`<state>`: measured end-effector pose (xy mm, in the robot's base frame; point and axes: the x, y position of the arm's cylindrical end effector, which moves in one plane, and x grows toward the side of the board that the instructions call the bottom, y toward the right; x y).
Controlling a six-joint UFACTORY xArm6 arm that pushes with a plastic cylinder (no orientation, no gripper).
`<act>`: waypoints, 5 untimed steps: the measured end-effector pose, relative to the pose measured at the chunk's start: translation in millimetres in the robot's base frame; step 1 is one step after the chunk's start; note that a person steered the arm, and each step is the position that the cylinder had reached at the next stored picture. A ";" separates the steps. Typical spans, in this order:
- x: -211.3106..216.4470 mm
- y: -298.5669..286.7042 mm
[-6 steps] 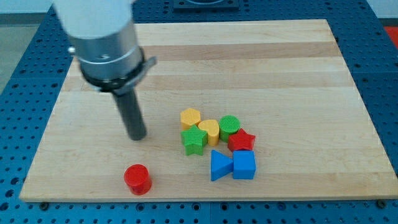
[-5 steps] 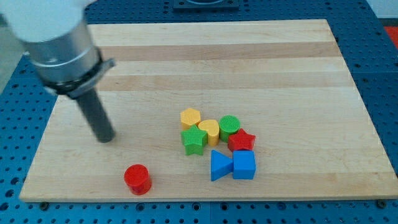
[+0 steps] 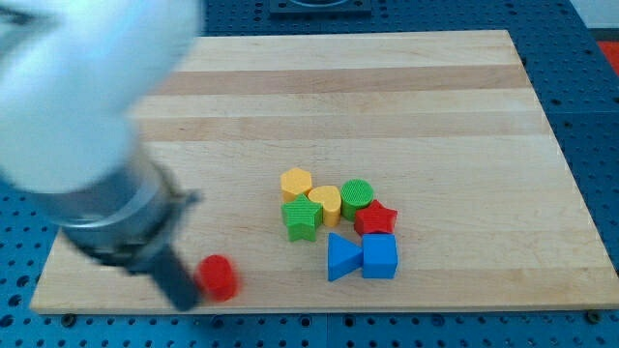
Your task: Slide the red circle into the green circle
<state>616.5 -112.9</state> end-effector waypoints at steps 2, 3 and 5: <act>-42.9 116.9; -49.7 121.3; -89.2 133.0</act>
